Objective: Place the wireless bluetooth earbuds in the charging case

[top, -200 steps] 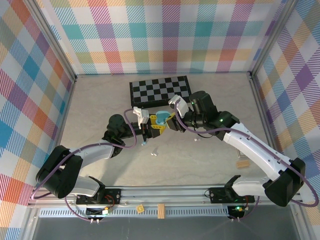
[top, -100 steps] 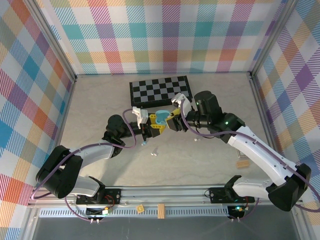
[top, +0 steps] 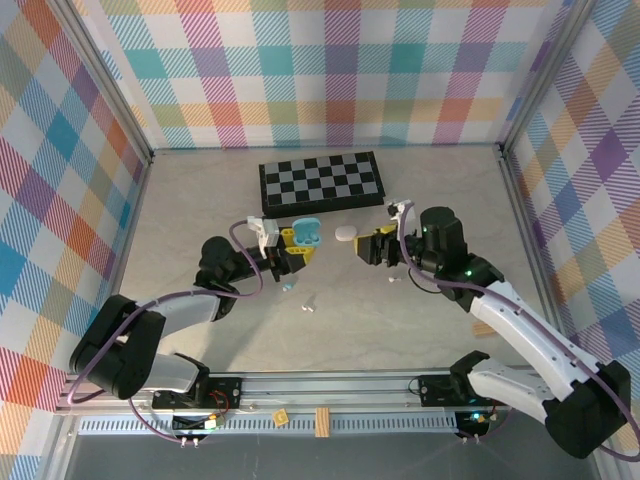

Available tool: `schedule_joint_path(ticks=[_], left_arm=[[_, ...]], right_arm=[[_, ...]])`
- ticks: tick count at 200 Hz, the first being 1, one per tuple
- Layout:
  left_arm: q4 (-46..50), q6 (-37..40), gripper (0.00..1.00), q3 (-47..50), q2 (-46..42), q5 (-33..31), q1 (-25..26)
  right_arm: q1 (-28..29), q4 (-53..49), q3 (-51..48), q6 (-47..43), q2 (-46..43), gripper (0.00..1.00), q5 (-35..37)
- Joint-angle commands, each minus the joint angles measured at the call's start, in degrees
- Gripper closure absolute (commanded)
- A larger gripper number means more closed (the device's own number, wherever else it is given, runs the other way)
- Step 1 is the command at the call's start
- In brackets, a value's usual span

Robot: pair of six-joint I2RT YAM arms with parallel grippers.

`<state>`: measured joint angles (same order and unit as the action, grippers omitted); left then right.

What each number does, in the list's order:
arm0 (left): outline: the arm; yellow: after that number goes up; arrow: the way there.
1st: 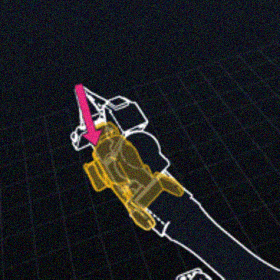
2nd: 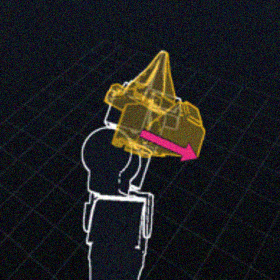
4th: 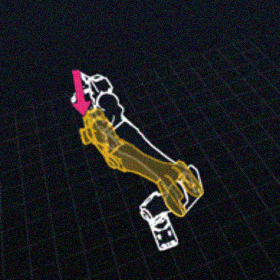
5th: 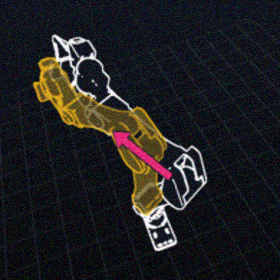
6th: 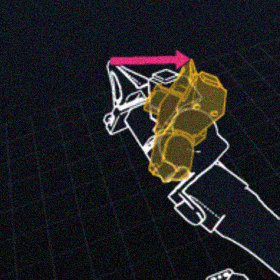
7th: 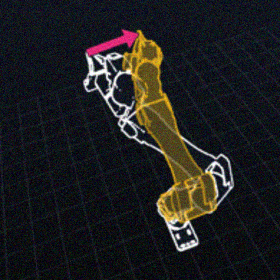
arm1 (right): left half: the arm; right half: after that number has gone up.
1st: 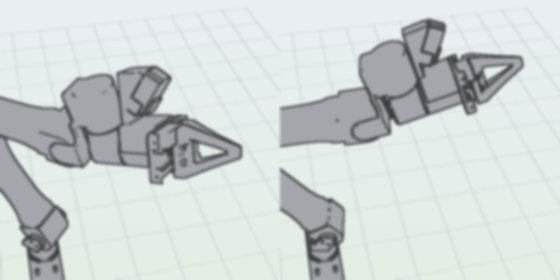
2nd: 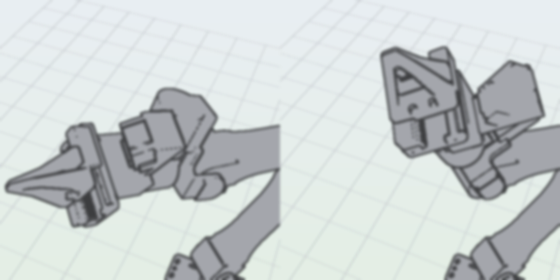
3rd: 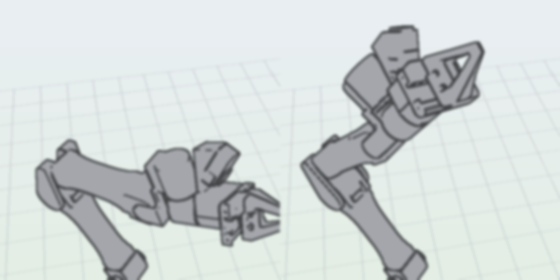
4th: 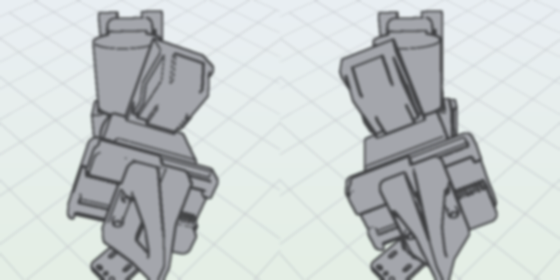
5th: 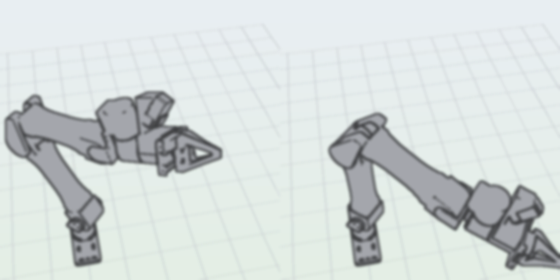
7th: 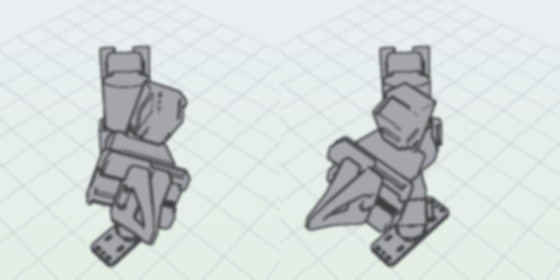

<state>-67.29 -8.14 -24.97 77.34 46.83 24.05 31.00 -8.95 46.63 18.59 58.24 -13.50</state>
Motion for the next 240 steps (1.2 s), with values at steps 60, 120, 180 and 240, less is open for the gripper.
schedule_joint_path(ticks=[60,120,180,240], left_arm=[[0.2,-1.1,0.62,2.2,-12.1,-1.2,-2.7],[9.9,1.6,0.62,1.4,-20.9,-2.4,-2.6],[16.6,4.2,0.61,-0.4,-24.7,-2.4,-2.5],[17.1,4.2,0.61,-0.7,-24.4,-2.4,-2.2]], right_arm=[[0.8,-1.5,11.1,8.1,29.2,0.32,-15.4],[8.9,-9.2,29.8,5.1,52.2,0.33,-22.4],[13.4,-17.6,42.5,-0.6,64.6,0.44,-19.9],[15.7,-21.7,47.4,-4.9,69.7,0.46,-18.3]])
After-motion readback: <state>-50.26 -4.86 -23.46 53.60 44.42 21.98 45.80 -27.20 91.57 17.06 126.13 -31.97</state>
